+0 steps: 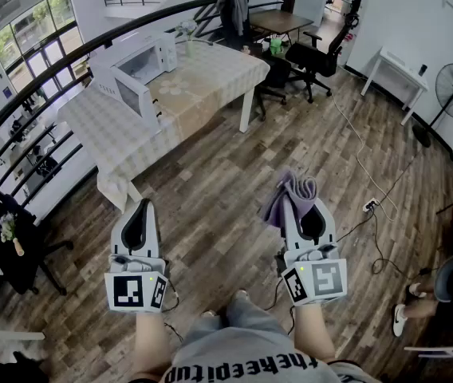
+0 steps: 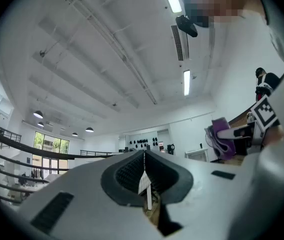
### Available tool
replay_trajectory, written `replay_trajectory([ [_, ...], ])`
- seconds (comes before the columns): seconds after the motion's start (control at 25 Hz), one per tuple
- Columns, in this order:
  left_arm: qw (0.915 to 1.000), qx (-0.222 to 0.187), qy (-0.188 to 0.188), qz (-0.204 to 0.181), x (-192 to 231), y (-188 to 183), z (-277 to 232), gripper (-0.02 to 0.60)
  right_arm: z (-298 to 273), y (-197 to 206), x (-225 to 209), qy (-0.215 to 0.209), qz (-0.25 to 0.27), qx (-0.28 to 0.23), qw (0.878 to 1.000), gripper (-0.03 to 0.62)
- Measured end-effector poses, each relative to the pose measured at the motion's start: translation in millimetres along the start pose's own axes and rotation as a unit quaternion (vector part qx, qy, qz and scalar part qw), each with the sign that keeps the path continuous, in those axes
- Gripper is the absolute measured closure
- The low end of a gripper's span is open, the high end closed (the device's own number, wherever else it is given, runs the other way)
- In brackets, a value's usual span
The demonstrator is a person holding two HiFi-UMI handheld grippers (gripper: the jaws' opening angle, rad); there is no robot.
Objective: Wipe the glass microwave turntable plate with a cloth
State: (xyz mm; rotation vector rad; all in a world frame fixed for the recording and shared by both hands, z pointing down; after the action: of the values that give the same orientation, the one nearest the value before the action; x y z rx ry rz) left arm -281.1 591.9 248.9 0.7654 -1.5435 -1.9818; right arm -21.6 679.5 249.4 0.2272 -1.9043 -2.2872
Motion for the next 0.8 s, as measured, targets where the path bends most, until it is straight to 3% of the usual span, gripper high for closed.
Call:
replay_trajectory([
  [0.8, 0.9999, -0.010, -0.003, -0.007, -6, 3, -49, 0.571, -40, 2, -32, 0.000, -0.010, -0.011, 1.000, 0.487],
])
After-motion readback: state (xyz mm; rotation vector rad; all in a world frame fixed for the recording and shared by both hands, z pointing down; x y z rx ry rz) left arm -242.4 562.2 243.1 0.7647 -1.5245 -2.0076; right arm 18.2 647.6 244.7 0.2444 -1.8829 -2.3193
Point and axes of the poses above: the fingertips, and each gripper's own axes: z backward along the fingers, x to its left, y out of its underside, the point moved 2 cm from there along z, backward along the fingers, and after that the axes turned 11 degrees about y, right-handed, at the moved point
